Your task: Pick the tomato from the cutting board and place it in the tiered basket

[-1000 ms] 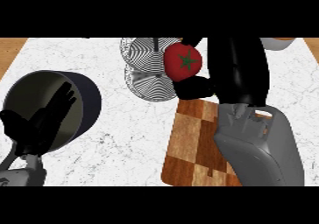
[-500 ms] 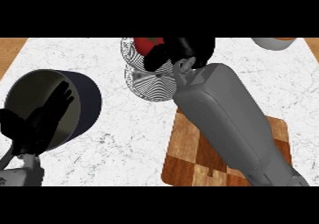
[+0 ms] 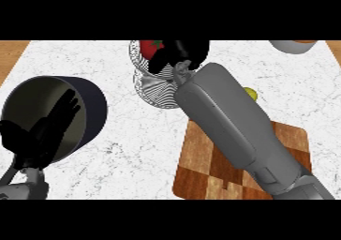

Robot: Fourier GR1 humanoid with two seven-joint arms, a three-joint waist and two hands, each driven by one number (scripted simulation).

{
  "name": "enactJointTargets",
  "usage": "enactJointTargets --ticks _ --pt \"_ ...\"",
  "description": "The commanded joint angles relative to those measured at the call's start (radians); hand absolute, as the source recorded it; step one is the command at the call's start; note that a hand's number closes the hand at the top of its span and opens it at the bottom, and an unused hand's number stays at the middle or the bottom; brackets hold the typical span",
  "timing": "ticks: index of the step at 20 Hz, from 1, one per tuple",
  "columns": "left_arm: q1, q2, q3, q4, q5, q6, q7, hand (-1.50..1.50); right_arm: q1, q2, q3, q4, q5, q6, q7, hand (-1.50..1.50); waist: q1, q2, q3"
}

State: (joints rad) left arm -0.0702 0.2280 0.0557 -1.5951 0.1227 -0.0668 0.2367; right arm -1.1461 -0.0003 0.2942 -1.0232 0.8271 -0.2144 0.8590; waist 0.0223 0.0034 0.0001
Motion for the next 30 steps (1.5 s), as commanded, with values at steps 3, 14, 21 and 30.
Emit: enactJointTargets --ticks 3,14,21,30 --pt "-0.030 -0.020 0.008 0.021 -0.012 0.016 0.004 0.00 -0.009 0.000 -0.005 0.159 0.030 -0.123 -0.087 1.50 -0.007 0.000 0.000" --pt "-0.004 -0.007 0.001 0.044 -0.022 -0.039 -0.046 0.00 -0.140 0.000 0.003 0.433 -0.067 -0.437 -0.186 -1.50 0.022 0.008 -0.001" --pt "-0.002 -0.040 -0.017 0.064 -0.060 -0.009 -0.071 0.00 -0.201 0.000 -0.017 0.530 -0.159 -0.493 -0.254 -1.50 0.025 0.008 -0.001" --pt "-0.018 -0.027 0.009 0.027 -0.019 -0.026 -0.017 0.00 -0.161 0.000 -0.131 0.406 -0.346 -0.660 -0.351 -1.50 0.014 0.003 0.000"
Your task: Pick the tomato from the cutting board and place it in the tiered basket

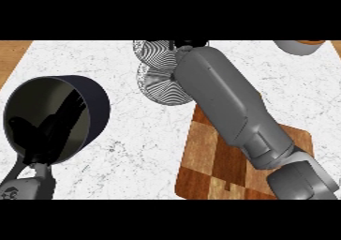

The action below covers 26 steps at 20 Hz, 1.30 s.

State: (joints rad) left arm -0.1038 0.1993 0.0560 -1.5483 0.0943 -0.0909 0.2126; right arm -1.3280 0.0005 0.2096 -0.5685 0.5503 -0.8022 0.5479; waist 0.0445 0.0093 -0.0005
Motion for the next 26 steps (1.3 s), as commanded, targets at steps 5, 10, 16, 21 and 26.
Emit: enactJointTargets --ticks 5,10,16,21,26 --pt "0.015 0.005 0.024 0.013 0.000 0.007 -0.004 0.00 0.076 -0.024 -0.189 -0.158 -0.170 -0.136 -0.172 -1.50 -0.030 -0.003 0.002" --pt "0.012 0.031 0.060 -0.031 0.036 -0.002 0.055 0.00 0.113 -0.083 -0.229 -0.253 -0.162 -0.173 -0.170 -1.50 -0.042 -0.011 0.001" --pt "0.052 0.057 0.090 -0.032 0.047 -0.029 0.029 0.00 0.293 -0.206 -0.236 -0.510 -0.127 -0.122 -0.039 -1.50 -0.074 -0.022 0.001" --pt "0.090 0.036 0.078 -0.046 0.027 -0.017 0.003 0.00 0.497 -0.339 -0.257 -0.799 -0.151 -0.003 0.016 -1.50 -0.079 -0.022 0.001" --pt "0.044 0.021 0.056 -0.073 0.013 0.006 0.061 0.00 0.687 -0.454 -0.313 -1.084 -0.192 0.104 0.122 -1.50 -0.073 -0.019 0.001"
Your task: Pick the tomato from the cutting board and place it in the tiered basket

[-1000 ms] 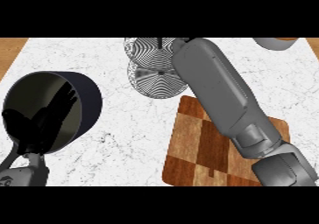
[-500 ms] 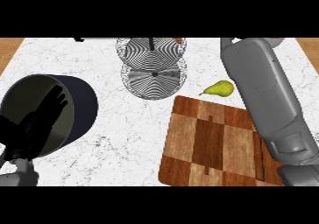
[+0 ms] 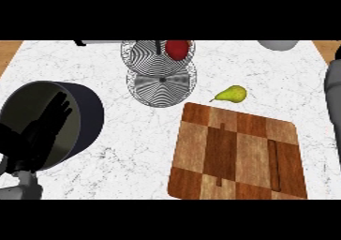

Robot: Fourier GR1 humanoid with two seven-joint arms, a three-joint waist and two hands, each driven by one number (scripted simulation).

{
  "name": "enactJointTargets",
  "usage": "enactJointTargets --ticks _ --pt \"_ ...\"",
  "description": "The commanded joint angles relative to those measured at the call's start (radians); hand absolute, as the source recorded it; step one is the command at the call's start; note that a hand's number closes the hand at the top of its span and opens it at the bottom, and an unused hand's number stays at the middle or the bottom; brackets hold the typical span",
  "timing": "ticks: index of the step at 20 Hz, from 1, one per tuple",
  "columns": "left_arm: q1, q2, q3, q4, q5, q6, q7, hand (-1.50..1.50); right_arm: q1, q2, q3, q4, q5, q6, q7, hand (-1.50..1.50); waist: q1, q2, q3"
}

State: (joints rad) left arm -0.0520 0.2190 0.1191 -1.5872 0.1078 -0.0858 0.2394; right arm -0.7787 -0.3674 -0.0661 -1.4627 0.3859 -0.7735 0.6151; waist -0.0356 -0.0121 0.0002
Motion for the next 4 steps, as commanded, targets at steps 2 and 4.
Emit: enactJointTargets --ticks 2,4 --pt "0.040 -0.021 -0.022 -0.042 -0.002 -0.006 0.007 0.00 0.219 -0.134 -0.080 -0.295 -0.073 0.125 0.066 -1.50 0.008 0.003 0.000" --pt "0.033 -0.046 -0.032 0.006 -0.028 0.006 -0.050 0.00 0.213 -0.199 -0.149 -0.296 -0.123 0.190 0.073 -1.50 0.018 0.008 0.000"
